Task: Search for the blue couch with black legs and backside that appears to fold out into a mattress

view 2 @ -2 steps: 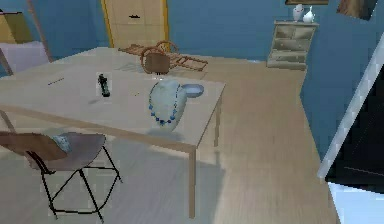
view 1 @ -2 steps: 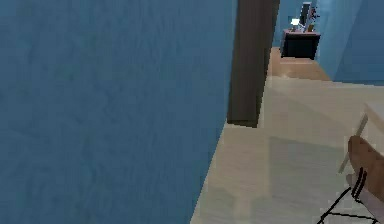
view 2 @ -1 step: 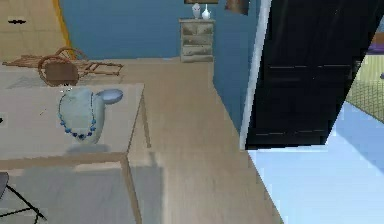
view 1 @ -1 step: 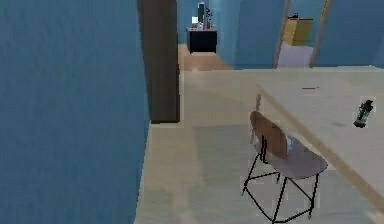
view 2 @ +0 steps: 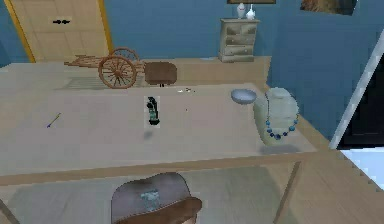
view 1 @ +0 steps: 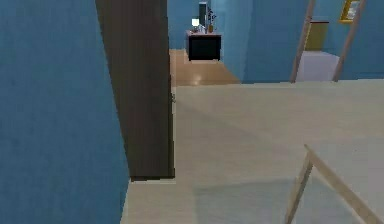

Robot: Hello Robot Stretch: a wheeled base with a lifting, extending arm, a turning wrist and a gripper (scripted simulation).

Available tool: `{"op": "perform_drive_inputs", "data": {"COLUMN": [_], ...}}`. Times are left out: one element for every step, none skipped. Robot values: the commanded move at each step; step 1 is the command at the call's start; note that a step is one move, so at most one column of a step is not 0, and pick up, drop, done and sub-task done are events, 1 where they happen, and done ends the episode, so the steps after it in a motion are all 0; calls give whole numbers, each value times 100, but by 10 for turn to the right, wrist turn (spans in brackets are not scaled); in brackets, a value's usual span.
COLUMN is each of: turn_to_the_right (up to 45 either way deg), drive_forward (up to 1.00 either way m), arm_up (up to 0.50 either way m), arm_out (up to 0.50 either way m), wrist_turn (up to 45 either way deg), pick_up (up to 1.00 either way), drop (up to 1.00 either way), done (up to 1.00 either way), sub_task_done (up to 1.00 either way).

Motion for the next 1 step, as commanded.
{"op": "perform_drive_inputs", "data": {"turn_to_the_right": [0], "drive_forward": [25], "arm_up": [0], "arm_out": [0], "wrist_turn": [0], "pick_up": [0], "drop": [0], "done": [0], "sub_task_done": [0]}}
